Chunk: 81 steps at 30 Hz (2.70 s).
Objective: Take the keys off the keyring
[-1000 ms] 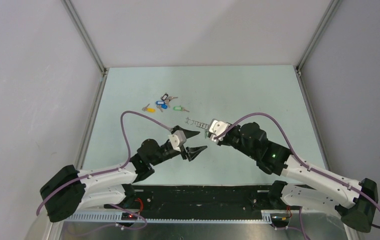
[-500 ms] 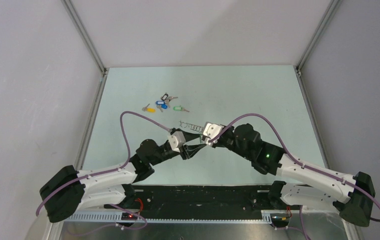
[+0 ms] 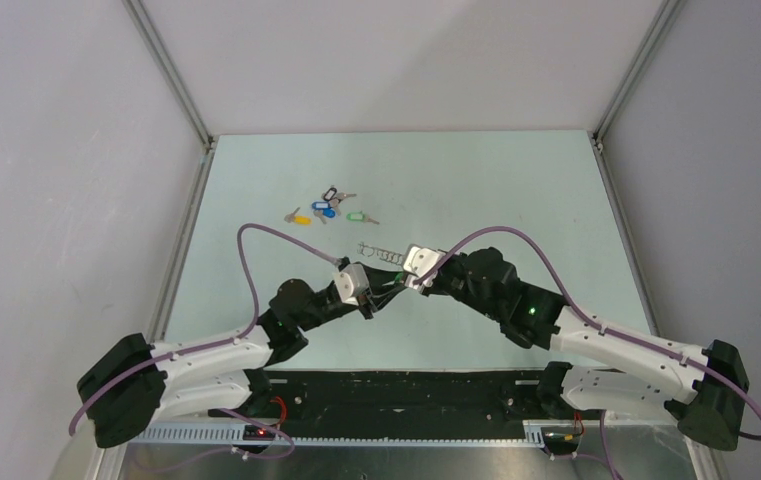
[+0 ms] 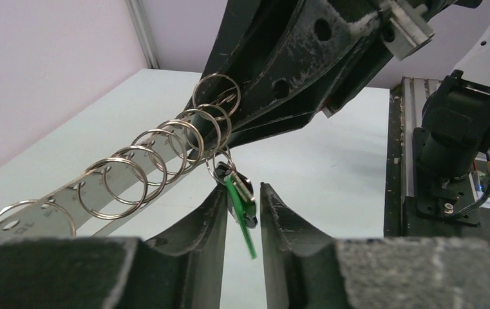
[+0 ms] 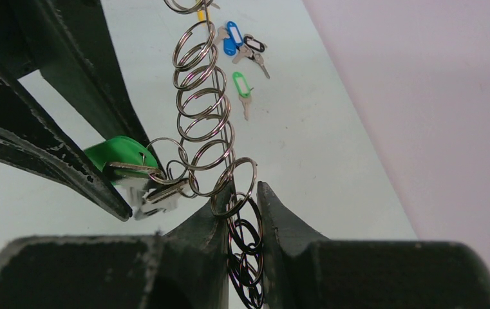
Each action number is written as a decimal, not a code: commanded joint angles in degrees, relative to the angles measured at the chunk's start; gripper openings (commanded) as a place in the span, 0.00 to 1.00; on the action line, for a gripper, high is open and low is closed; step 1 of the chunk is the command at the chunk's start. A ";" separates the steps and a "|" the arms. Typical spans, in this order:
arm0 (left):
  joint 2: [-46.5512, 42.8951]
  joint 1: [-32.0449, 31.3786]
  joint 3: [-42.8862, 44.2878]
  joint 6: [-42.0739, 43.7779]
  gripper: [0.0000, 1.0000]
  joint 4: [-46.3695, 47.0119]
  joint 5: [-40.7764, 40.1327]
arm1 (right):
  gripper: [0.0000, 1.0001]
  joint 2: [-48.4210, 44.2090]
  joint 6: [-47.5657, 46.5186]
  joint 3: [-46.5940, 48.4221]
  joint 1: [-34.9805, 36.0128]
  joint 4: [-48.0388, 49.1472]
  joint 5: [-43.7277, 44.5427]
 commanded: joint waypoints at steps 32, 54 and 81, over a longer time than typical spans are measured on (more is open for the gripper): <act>7.88 0.24 10.14 -0.87 0.00 -13.95 -3.53 | 0.00 -2.49 8.68 -5.22 -3.93 1.22 7.68; 11.67 0.48 32.86 -12.61 0.00 -55.52 3.74 | 0.47 -24.55 26.21 -21.79 -16.24 4.33 -13.80; 9.23 0.43 45.70 12.18 0.00 -78.92 -40.01 | 0.70 -7.82 41.40 -14.48 -23.40 27.80 -4.44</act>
